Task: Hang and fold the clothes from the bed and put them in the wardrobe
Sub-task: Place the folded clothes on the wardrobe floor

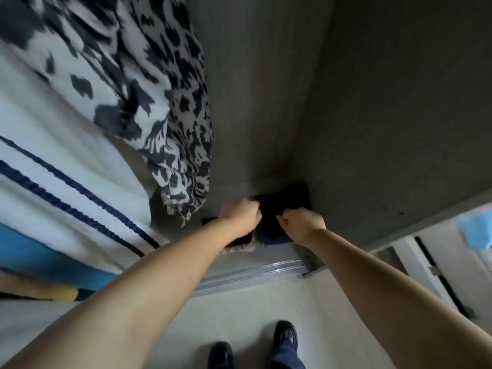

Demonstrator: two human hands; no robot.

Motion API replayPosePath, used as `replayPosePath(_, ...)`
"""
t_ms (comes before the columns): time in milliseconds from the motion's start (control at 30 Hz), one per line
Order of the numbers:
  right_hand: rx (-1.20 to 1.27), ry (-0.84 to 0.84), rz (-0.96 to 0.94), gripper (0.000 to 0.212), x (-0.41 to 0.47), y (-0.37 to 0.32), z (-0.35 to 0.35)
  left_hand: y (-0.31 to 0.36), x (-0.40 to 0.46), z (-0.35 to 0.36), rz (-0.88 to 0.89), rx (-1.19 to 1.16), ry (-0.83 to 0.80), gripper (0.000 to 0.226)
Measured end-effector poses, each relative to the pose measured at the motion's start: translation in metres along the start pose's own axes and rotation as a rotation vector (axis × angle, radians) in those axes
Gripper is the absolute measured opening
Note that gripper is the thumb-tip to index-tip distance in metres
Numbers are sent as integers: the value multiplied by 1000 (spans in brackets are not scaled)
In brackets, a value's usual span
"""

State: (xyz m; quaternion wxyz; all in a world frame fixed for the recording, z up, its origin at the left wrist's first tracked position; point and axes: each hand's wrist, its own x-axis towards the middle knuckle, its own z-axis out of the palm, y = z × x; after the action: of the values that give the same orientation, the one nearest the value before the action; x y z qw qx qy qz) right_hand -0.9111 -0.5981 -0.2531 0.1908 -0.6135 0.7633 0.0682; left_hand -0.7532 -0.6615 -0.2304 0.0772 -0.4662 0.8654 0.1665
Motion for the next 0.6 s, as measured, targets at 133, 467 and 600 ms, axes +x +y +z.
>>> replayPosePath(133, 46, 92, 109, 43, -45, 6, -44, 25, -21, -56, 125, 62, 10, 36)
replayPosePath(467, 91, 211, 507, 45, -236, 109, -83, 202, -85, -72, 531, 170, -85, 34)
replayPosePath(600, 102, 183, 666, 39, -324, 178, -78, 301, -110, -64, 693, 172, -94, 36)
